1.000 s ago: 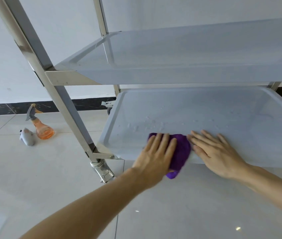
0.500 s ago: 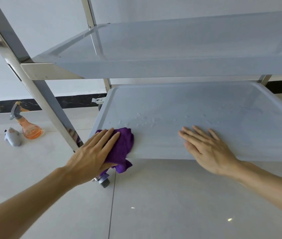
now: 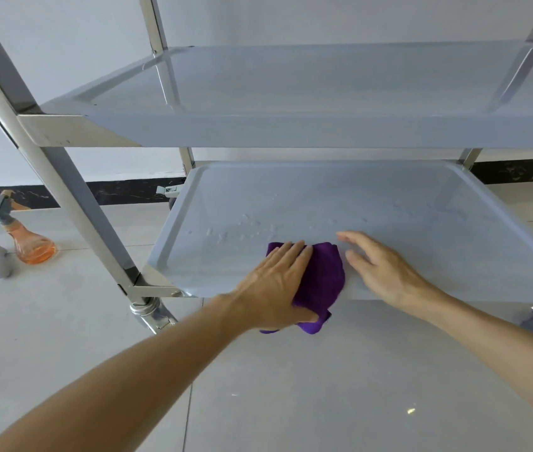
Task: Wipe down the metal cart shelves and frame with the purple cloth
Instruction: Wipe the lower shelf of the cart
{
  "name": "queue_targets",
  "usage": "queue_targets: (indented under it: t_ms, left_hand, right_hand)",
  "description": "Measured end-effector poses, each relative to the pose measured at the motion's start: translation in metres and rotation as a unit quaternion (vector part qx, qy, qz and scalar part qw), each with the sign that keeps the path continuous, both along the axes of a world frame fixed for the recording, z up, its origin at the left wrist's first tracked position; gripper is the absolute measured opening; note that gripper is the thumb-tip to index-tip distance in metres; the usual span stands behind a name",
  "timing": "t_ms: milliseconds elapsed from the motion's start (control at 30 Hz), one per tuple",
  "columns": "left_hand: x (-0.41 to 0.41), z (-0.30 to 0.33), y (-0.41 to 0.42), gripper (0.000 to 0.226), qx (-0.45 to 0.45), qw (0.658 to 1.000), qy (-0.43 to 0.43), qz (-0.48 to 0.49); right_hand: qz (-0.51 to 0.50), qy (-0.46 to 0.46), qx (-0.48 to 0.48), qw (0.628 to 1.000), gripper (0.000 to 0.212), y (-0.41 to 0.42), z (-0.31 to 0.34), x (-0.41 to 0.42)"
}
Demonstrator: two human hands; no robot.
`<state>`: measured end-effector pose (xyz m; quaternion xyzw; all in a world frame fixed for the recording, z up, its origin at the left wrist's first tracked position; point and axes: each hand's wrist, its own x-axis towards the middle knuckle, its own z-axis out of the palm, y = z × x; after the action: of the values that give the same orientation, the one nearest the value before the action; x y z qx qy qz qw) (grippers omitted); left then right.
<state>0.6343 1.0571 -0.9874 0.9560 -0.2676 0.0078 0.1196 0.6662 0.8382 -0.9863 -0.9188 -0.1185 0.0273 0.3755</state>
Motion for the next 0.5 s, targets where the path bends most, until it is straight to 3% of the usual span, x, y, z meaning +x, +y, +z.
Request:
queue_targets:
  t_ms: [100, 200, 267, 367, 433, 500]
  left_hand:
    - [0.007, 0.015, 0.034, 0.094, -0.073, 0.992, 0.104, 0.016]
    - [0.007, 0.016, 0.069, 0.074, -0.029, 0.994, 0.103, 0.007]
    - [0.005, 0.013, 0.075, 0.07, -0.001, 0.994, 0.105, -0.017]
    - [0.006, 0.008, 0.073, 0.071, -0.071, 0.992, 0.107, -0.005]
    - [0.007, 0.003, 0.076, 0.077, -0.069, 0.992, 0.106, 0.009]
    - [0.006, -0.006, 0.084, 0.087, 0.017, 0.997, 0.077, -0.007]
  right_hand:
    - [-0.04, -0.078, 0.014, 0.996, 0.038, 0.0, 0.011, -0.006]
    - [0.077, -0.131, -0.04, 0.988, 0.044, 0.025, 0.019, -0.026]
    - [0.166, -0.177, -0.135, 0.961, 0.06, 0.046, 0.012, -0.037]
    - [0.186, -0.229, -0.335, 0.895, 0.093, 0.073, -0.001, -0.04]
    - [0.18, -0.225, -0.368, 0.884, 0.093, 0.075, -0.007, -0.034]
    - [0.186, -0.233, -0.349, 0.889, 0.084, 0.062, -0.01, -0.03]
